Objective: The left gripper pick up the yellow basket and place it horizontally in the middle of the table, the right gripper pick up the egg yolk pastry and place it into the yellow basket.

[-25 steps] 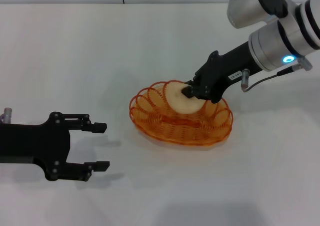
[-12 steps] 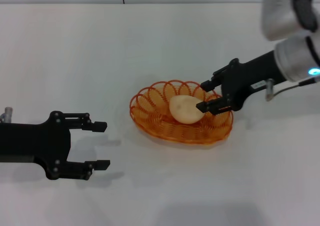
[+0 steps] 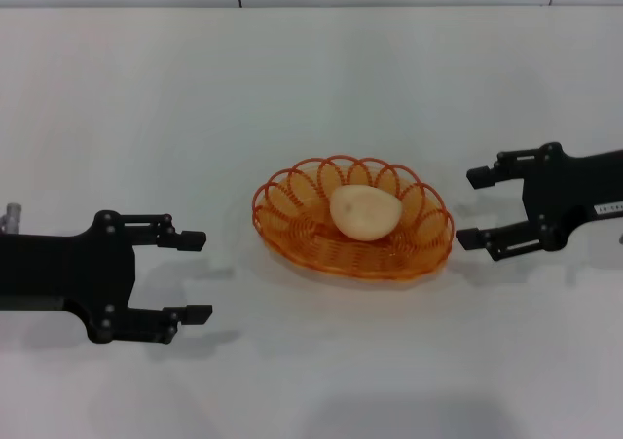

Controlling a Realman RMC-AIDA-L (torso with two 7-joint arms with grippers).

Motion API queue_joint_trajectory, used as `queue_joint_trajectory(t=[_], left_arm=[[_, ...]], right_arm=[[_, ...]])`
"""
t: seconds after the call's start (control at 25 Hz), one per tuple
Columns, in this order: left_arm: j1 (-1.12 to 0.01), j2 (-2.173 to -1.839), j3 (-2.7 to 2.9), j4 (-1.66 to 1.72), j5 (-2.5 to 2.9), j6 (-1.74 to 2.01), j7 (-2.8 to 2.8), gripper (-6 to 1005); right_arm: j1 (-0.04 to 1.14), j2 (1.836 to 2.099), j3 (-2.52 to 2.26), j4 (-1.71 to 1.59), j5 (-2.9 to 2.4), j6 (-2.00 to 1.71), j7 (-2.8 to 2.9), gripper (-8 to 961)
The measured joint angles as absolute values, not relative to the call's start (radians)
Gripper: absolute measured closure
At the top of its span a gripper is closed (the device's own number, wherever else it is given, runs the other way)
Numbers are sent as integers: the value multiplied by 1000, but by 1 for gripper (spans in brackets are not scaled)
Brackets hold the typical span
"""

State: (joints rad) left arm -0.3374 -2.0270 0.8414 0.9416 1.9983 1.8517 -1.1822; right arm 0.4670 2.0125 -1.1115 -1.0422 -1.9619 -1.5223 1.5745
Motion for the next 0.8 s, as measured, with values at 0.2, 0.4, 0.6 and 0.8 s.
queue_joint_trajectory(t=[0.2, 0.4, 0.6, 0.8], left_arm=[[-345, -2021, 840, 937, 2003, 1838, -1183, 270], [-380, -1995, 840, 872, 2003, 1823, -1178, 270], [-401, -1975, 839, 835, 1999, 1829, -1170, 270], [-405, -1975, 829, 838, 1998, 1831, -1170, 270]], right_arm=[[460, 2011, -1069, -976, -1945, -1553, 1497, 152], [460, 2007, -991, -923, -1934, -1600, 1429, 154], [459, 1990, -948, -885, -1934, -1627, 1399, 155], [459, 1982, -933, -876, -1936, -1633, 1397, 156]])
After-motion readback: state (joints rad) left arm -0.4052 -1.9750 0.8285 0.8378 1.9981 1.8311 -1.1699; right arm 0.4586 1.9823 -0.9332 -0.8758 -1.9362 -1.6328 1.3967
